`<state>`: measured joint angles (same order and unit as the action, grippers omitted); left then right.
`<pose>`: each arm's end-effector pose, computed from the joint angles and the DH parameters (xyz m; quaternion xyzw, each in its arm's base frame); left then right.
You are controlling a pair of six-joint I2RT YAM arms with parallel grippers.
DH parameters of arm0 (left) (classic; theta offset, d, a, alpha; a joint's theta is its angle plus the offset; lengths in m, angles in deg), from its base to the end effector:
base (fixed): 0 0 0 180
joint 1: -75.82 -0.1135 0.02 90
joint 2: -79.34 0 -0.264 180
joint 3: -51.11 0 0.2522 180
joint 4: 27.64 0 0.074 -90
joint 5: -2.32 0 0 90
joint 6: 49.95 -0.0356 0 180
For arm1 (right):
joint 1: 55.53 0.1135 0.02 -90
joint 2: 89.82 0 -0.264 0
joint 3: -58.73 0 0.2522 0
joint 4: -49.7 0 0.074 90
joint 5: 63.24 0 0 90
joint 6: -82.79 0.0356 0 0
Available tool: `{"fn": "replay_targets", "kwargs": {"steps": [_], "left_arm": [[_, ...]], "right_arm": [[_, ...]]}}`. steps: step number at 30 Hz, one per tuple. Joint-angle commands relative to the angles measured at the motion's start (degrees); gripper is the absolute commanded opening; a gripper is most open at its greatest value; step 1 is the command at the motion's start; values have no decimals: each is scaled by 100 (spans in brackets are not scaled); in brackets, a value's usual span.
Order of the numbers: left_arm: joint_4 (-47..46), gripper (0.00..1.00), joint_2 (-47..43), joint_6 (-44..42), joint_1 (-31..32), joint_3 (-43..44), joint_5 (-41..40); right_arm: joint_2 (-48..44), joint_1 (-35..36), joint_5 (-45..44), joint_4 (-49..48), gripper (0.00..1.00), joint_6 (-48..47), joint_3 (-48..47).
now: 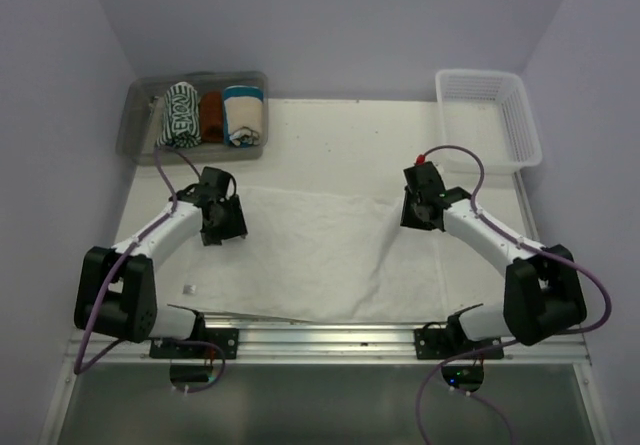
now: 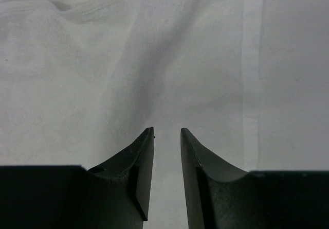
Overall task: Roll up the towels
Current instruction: Flatten the towel
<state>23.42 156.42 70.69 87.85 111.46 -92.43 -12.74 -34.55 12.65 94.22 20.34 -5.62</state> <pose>0.2391 -0.0479 0.1969 -0.1664 0.9662 -0.0321 0.1940 0.2512 0.0870 0.2240 0.0891 0.9486 0.0076 0.3035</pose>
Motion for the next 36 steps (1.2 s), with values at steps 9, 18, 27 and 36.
{"fn": "replay_targets", "kwargs": {"steps": [9,18,27,36], "left_arm": [[-1129,64,1546,435,1,78,511],[-865,63,2882,118,-87,1527,502],[-355,65,2114,145,-122,2514,193],[566,66,99,775,-131,941,-526]], "right_arm": [[1730,-93,-197,-809,29,198,-504],[3286,-374,-364,-546,28,-101,-1971],[3107,-349,-84,80,28,-575,-3353],[1425,240,137,-431,35,-400,-2158]]}}
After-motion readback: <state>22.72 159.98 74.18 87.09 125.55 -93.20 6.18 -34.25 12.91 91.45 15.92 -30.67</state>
